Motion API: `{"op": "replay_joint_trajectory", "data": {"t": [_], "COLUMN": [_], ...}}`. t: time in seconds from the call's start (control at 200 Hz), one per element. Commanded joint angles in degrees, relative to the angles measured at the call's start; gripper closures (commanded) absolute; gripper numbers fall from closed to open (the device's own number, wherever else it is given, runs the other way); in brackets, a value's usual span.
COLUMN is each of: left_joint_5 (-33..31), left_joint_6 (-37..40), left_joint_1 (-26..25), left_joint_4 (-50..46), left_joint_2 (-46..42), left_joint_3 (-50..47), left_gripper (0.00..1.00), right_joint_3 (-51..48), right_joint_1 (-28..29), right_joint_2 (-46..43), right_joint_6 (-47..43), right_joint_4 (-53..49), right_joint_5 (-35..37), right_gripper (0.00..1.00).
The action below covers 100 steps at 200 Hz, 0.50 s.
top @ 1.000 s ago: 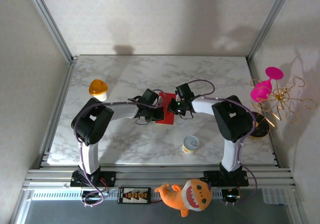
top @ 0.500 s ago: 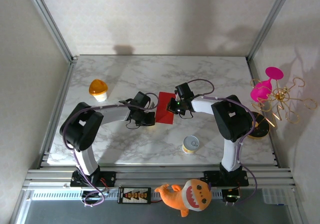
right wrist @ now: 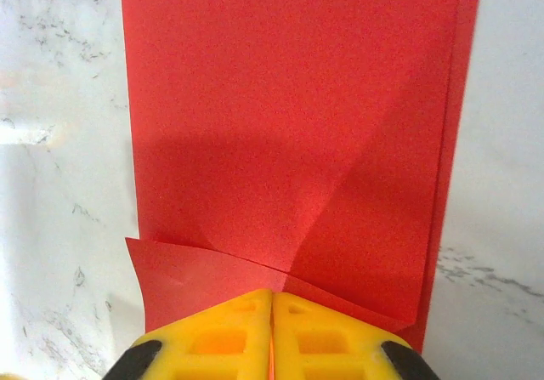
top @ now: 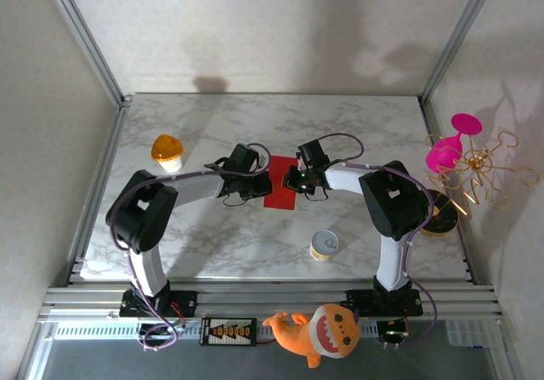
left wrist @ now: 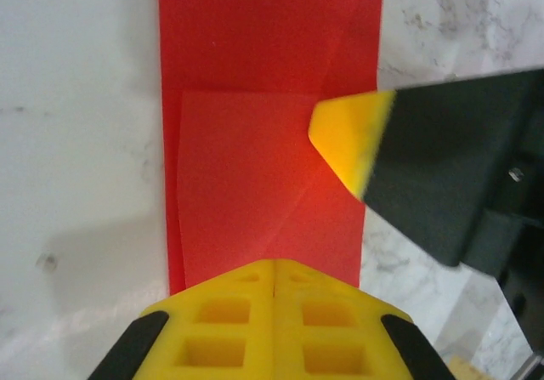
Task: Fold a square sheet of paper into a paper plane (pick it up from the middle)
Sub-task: Fold the triangle a second time at the center of the table.
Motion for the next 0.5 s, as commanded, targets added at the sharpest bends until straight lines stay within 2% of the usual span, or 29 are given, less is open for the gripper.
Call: {"op": "replay_joint_trajectory", "data": {"t": [0.0, 0.2, 0.496], "left_joint_5": [-0.31, -7.62, -4.10], "left_joint_6": [-3.77, -6.11, -9.31], "left_joint_1": [-0.20, 0.37, 0.50], "left_joint_4": [2.39, 2.87, 8.99], "left_joint_2": [2.82, 4.51, 4.66], "left_joint_3": [1.68, 2.80, 2.93], "left_gripper": [1.00, 1.00, 1.00], "right_joint_3": [0.83, 0.96, -3.21], "right_joint_1": [-0.11, -0.34, -1.29], "right_joint_2": [0.87, -2.03, -7.96], "right_joint_6": [-0.75, -0.23, 5.02], "right_joint_4": [-1.75, 0.60, 2.88], "right_joint_5": [-0.31, -2.24, -0.59], "right_gripper": [0.89, 0.81, 0.72]}}
